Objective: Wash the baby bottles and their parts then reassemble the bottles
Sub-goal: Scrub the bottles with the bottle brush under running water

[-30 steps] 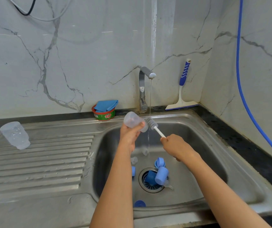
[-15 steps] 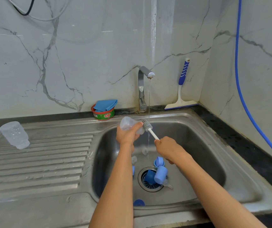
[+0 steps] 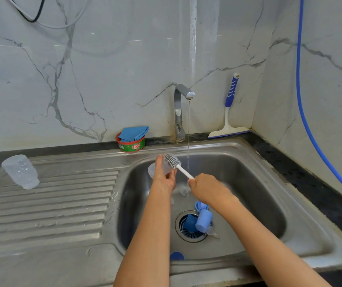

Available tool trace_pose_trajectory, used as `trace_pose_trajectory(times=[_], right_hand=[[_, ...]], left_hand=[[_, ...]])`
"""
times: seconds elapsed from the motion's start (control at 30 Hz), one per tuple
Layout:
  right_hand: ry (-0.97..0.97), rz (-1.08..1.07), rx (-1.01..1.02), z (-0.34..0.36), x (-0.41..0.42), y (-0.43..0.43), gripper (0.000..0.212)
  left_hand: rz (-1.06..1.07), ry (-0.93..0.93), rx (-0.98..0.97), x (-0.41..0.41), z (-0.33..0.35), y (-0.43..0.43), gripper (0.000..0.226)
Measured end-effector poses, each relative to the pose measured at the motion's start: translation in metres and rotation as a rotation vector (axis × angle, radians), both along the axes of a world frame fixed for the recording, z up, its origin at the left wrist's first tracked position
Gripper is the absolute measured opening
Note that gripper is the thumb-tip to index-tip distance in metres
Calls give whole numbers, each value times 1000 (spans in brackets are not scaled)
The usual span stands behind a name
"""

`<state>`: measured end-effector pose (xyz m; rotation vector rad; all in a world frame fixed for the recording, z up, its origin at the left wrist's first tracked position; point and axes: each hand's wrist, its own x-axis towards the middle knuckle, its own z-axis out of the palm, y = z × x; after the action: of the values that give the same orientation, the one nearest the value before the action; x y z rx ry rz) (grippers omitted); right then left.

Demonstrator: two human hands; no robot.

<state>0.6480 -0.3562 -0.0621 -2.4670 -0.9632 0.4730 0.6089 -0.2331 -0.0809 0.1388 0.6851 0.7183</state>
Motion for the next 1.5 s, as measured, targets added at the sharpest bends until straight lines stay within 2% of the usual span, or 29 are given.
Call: trace_pose_trajectory(times=[0.27,0.4,0.63,0.8,0.9,1.1,1.33,1.5], right_hand=[[-75,31,-111,11,8,-10,33],[-115,15,-144,15,12,-19,26],[-154,-132,-203,10,14,-22,17],[-107,-256,-129,12,27,-31,29],[-109,-257,-118,10,27,-31,32],[-130,-307,-102,12,35,-38,35],[-102,-323,-111,12,39,-38,35],[-100,-308,-105,11,37,-37,35]], left_hand=[[1,-4,-108,-3,5,-3,61],[11,-19,-146,-3,5,0,61],[-112,69,0,0,-8,6,69],[-157,109,97,5,-10,11,73],[-196,146,153,14,-7,0,63],[-232,73,148,37,11,-10,50],[-208,94,161,49,31,-2,60],[-200,114,171,43,27,5,60]])
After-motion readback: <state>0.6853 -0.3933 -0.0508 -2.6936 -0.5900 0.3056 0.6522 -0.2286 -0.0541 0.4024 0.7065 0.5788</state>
